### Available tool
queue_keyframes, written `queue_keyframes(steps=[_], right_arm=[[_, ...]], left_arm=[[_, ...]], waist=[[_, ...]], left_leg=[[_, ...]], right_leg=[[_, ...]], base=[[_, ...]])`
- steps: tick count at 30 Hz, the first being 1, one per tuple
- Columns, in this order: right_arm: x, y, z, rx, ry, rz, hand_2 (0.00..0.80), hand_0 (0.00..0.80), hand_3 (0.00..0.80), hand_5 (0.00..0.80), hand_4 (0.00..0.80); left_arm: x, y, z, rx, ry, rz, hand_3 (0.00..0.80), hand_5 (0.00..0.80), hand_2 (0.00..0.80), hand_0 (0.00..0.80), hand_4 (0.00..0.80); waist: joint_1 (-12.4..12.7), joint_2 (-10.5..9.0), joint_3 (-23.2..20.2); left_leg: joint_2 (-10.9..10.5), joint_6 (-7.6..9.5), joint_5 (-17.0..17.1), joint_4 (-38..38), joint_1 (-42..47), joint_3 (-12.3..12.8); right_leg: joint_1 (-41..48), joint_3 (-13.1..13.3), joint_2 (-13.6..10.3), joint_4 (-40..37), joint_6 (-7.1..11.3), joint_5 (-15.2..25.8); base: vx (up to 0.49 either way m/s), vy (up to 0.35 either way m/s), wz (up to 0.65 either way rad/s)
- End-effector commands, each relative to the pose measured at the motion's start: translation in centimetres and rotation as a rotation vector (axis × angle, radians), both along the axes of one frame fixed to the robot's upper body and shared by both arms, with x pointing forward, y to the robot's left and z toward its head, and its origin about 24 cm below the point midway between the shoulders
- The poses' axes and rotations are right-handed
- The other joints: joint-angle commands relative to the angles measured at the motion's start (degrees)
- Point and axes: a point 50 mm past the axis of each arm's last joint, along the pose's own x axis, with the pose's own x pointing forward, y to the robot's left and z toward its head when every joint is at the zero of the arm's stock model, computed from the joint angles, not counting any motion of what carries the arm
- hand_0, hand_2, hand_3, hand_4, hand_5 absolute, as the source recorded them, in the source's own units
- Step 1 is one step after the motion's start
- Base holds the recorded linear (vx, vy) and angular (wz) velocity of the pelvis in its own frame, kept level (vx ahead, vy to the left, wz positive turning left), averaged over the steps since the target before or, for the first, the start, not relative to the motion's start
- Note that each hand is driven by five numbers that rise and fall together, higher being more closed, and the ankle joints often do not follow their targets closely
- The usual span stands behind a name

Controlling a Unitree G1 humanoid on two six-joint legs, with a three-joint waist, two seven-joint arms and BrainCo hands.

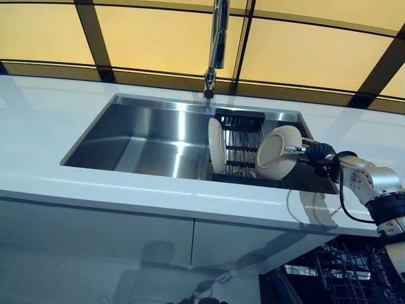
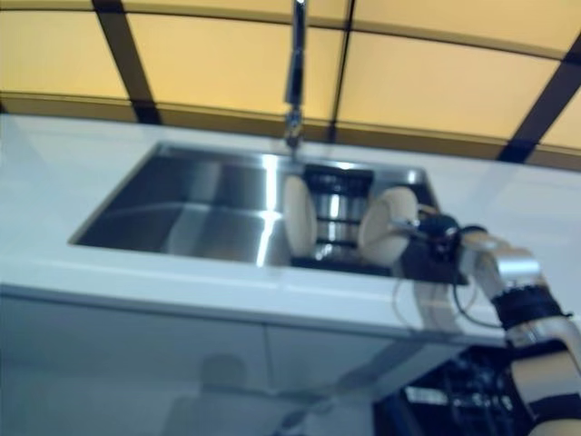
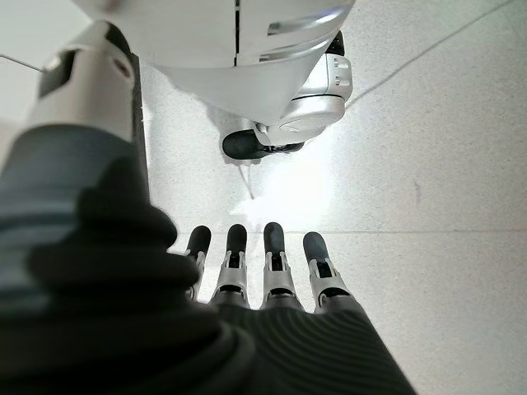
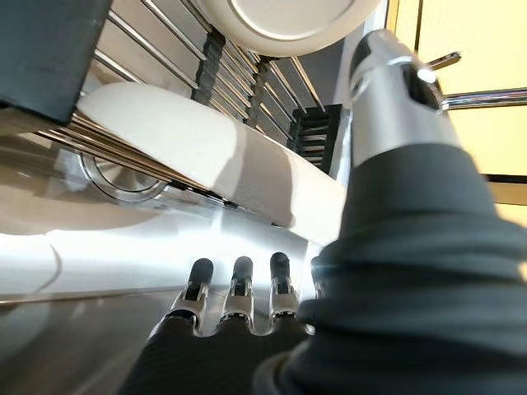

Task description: Take plates into dishwasher

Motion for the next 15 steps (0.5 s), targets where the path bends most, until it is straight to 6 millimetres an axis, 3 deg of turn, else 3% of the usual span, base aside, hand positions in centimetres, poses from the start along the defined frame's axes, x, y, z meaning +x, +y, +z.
queue_keyframes(steps=[1, 15], right_arm=[[1.4, 0.7, 3.6, -0.078, -0.101, -0.002, 0.800, 0.800, 0.800, 0.800, 0.800], [1.9, -0.4, 4.3, -0.142, -0.112, -0.053, 0.800, 0.800, 0.800, 0.800, 0.800]], left_arm=[[0.5, 1.0, 0.4, 0.034, -0.019, 0.013, 0.000, 0.000, 0.000, 0.000, 0.000], [0.3, 0.7, 0.3, 0.026, -0.023, 0.031, 0.000, 0.000, 0.000, 0.000, 0.000]], waist=[[2.7, -2.17, -0.2], [3.9, -2.33, -0.6]], left_leg=[[-1.7, 0.90, -3.1, -0.1, 1.5, 1.0], [-1.7, 0.99, -3.2, -0.1, 1.6, 0.5]], right_leg=[[1.0, -1.1, -3.4, 0.1, 4.95, 0.5], [1.5, -1.6, -3.5, 0.1, 5.03, 0.4]], base=[[0.000, 0.000, 0.00], [0.005, 0.001, 0.02]])
